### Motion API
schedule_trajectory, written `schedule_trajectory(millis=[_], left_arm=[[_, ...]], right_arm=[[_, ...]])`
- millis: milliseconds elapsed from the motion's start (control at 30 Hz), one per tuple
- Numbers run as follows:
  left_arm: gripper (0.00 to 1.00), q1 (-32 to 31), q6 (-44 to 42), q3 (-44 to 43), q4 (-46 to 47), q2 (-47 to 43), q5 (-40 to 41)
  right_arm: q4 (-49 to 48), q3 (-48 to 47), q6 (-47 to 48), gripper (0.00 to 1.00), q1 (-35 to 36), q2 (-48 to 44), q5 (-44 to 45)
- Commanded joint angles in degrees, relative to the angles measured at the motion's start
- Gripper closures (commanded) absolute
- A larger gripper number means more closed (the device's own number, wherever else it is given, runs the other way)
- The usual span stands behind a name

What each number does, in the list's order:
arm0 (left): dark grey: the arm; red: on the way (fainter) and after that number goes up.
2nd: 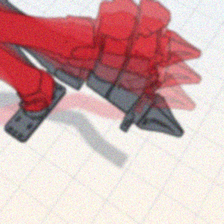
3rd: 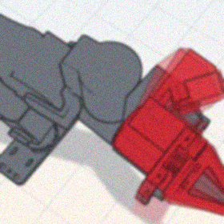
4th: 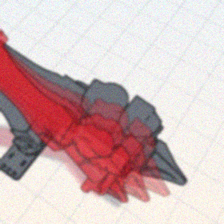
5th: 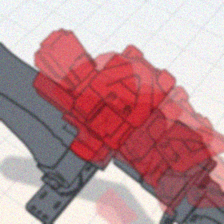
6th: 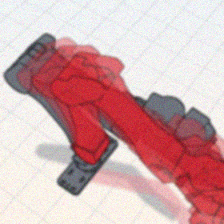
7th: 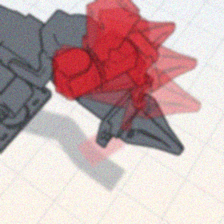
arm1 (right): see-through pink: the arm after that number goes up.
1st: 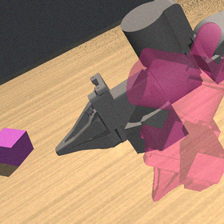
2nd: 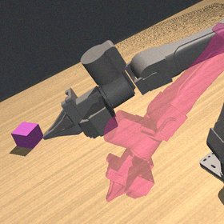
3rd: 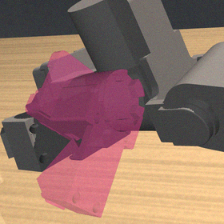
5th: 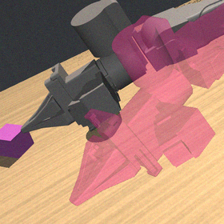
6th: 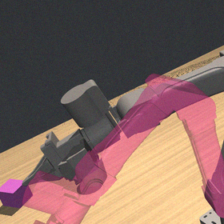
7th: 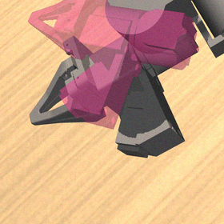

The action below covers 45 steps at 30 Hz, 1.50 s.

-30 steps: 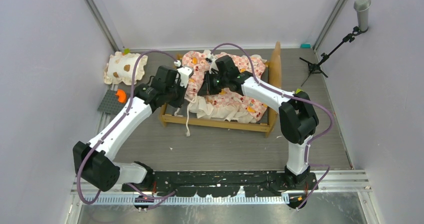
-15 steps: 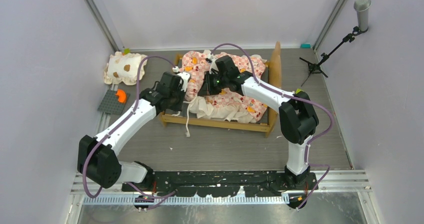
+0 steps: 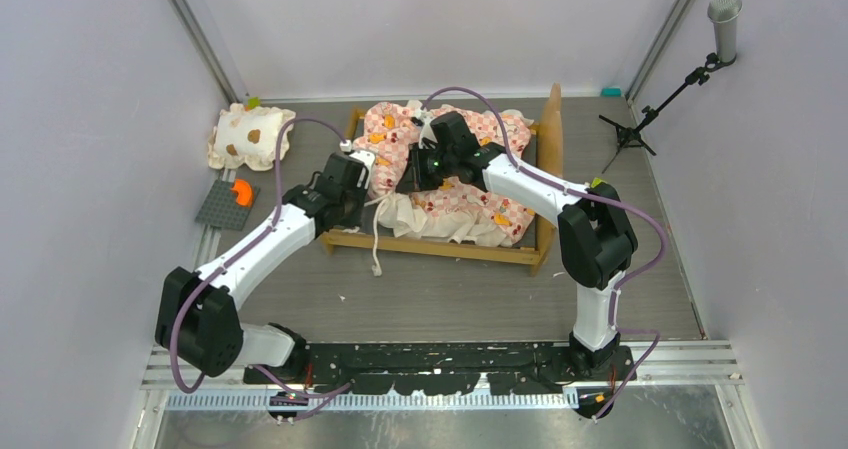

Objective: Set up the pet bed
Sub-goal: Cross the ropes on the bed frame.

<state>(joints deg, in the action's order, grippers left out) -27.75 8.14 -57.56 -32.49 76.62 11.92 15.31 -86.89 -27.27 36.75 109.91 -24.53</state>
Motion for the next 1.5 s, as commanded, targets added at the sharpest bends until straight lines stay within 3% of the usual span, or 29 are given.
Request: schedule_trajectory(millis=[0, 400, 767, 1167, 1467], left_arm=[[0.96, -0.20, 0.52, 0.84, 1.87, 0.37, 0.55], [0.94, -0.16, 1.52, 0.34, 3.35, 3.34, -1.01], [1.00, -0.20, 1.62, -2.21, 7.90, 1.10, 4.24], [1.00, -0.25, 3.06, 2.06, 8.61, -1.19, -3.10], [0.94, -0.21, 3.37, 2.82, 4.70, -3.42, -9.52]], right_arm=[[0.47, -1.52, 0.90, 0.99, 0.12, -0.34, 0.18], [0.36, -1.44, 0.84, 0.99, 0.24, -0.30, 0.21], [0.52, -1.70, 0.90, 0.99, 0.38, -0.21, 0.17], [0.60, -1.68, 1.00, 0.99, 0.38, -0.04, 0.11], [0.43, -1.88, 0.74, 0.99, 0.47, 0.29, -0.06]])
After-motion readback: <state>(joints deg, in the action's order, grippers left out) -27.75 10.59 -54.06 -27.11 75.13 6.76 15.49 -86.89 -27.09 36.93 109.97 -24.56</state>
